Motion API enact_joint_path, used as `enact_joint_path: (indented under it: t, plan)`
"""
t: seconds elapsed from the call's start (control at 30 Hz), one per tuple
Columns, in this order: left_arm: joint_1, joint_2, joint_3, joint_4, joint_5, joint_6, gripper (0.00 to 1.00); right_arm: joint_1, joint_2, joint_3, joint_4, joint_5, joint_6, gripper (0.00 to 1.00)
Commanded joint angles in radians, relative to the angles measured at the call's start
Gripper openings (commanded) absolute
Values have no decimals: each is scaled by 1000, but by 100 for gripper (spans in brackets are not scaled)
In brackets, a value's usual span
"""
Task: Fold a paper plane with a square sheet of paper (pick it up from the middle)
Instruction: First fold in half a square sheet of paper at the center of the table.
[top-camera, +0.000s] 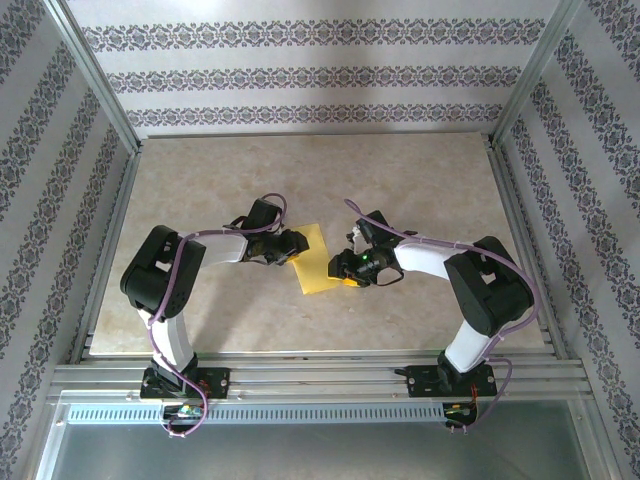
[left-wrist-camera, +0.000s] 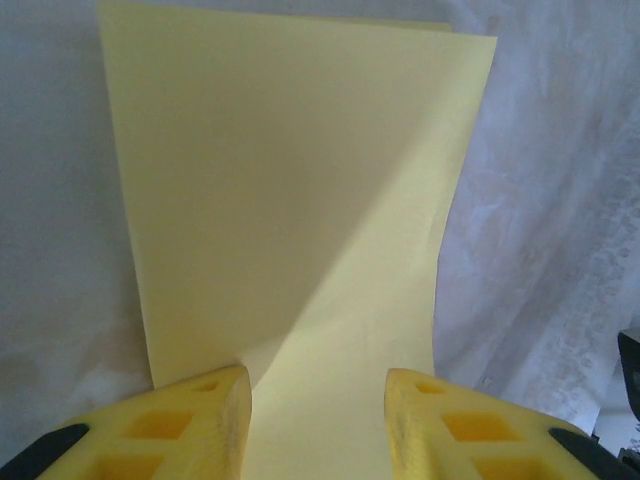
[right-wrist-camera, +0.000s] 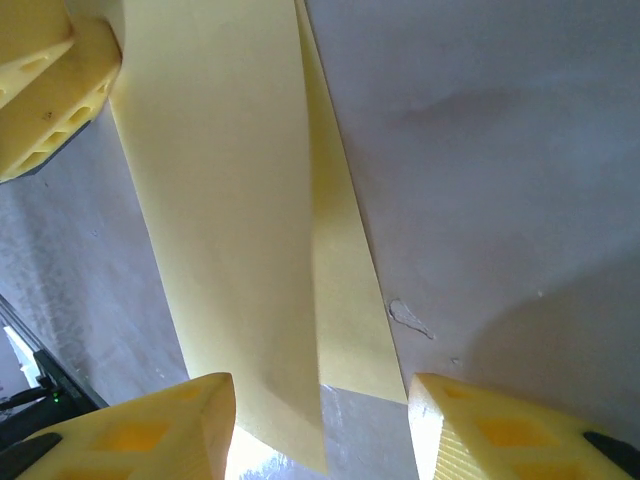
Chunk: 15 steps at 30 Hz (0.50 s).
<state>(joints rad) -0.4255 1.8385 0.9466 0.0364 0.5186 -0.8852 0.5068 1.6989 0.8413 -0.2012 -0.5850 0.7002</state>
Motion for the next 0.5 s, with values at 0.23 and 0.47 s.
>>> enact_joint_path:
  t: [0.23, 0.47]
  plan:
    - [-8, 27, -7, 1, -7, -19, 41, 19, -7, -13, 33, -54, 41, 44]
    - [-7, 31, 0, -8, 0, -9, 41, 16, -13, -47, 109, -88, 99, 33]
